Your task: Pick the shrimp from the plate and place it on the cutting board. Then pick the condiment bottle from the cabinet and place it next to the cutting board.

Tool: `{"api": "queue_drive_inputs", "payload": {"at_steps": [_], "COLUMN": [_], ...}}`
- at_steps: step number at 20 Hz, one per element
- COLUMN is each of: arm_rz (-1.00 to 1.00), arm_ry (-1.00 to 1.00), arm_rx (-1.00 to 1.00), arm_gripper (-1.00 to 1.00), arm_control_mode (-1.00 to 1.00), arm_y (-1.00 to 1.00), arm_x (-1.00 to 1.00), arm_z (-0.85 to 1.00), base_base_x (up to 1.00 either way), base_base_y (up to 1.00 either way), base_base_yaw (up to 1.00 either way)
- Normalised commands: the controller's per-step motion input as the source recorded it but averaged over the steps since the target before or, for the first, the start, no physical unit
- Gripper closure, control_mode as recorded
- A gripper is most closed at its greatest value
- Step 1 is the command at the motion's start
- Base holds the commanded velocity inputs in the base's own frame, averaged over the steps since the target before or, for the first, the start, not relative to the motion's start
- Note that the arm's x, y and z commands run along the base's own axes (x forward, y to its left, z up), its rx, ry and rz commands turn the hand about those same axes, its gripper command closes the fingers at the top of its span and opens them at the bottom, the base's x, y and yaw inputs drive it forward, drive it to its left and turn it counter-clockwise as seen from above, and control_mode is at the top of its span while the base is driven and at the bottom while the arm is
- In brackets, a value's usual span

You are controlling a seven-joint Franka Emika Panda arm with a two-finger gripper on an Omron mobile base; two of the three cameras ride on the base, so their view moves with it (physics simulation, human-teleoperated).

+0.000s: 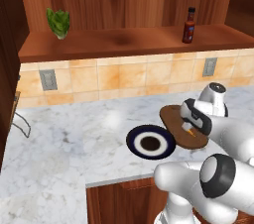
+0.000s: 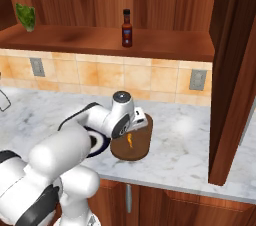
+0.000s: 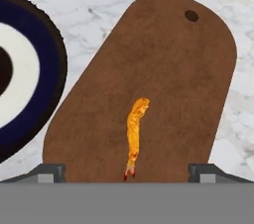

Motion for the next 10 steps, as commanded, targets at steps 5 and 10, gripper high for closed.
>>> {"api": "queue_drive_inputs", "payload": {"at_steps": [5, 10], "arm_rz": [0.0, 0.0], "arm_ry": [-0.12, -0.1], "arm_rx": [0.0, 0.01], "arm_gripper": [-1.0, -1.0], "arm_control_mode": [-1.0, -1.0], "arm_y": [0.0, 0.0], "arm_x": [-0.19, -0.15], "arm_z": [0.3, 0.26], "base_base_x": [0.0, 0.0], "base_base_y": [0.0, 0.0], "base_base_yaw": [0.0, 0.0]}}
